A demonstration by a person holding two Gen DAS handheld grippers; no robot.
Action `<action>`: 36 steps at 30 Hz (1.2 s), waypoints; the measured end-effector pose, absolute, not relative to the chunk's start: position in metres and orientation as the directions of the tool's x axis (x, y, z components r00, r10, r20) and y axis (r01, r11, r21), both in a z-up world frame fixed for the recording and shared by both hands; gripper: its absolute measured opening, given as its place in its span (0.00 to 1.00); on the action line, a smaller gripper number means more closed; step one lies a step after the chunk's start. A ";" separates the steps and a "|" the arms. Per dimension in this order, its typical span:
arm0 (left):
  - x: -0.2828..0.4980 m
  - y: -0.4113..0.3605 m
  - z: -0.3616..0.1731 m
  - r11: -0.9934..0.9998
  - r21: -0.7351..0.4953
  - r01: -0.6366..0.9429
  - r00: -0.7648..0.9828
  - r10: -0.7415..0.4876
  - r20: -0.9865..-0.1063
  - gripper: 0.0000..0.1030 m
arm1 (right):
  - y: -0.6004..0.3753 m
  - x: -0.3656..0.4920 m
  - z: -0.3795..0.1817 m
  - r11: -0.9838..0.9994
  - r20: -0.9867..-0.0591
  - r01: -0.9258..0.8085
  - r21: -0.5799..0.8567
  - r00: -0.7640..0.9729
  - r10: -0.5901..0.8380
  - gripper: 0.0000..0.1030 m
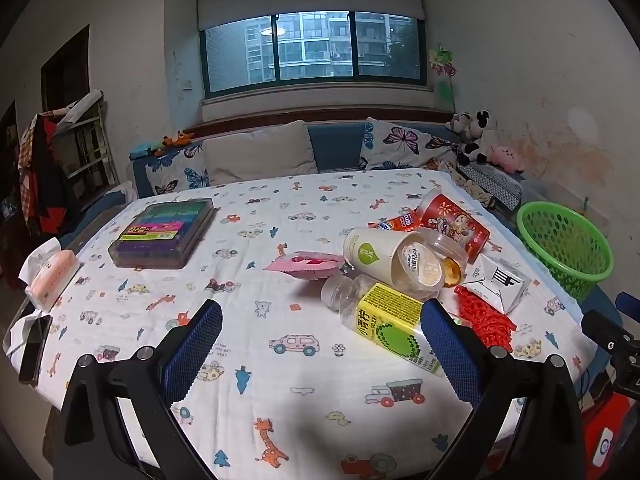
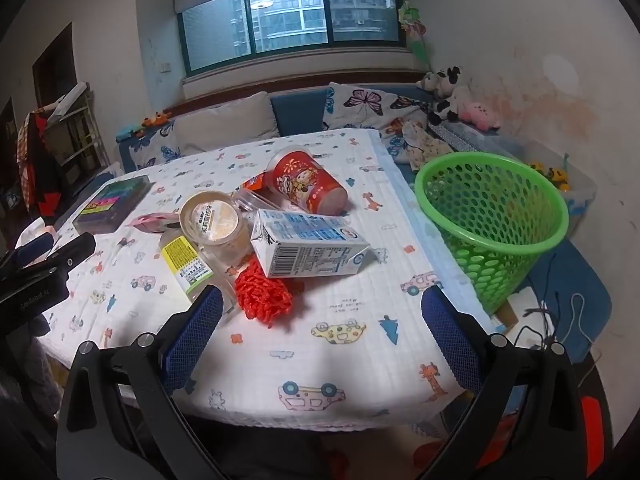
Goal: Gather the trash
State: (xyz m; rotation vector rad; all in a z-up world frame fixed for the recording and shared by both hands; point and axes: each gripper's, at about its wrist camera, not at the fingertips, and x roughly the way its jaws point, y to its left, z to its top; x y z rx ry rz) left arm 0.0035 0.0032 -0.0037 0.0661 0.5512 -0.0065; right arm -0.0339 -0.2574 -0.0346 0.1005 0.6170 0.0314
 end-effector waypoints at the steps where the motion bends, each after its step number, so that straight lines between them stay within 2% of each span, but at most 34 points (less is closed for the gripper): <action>1: 0.004 0.004 -0.004 0.998 0.060 0.023 0.851 0.013 -0.525 0.93 | -0.258 -0.034 -0.035 0.995 -0.576 0.002 0.104 0.815 0.059 0.96; 36: 0.006 0.007 -0.007 0.999 0.049 0.006 0.841 0.022 -0.541 0.93 | -0.255 -0.030 -0.039 0.994 -0.584 -0.003 0.108 0.809 0.066 0.96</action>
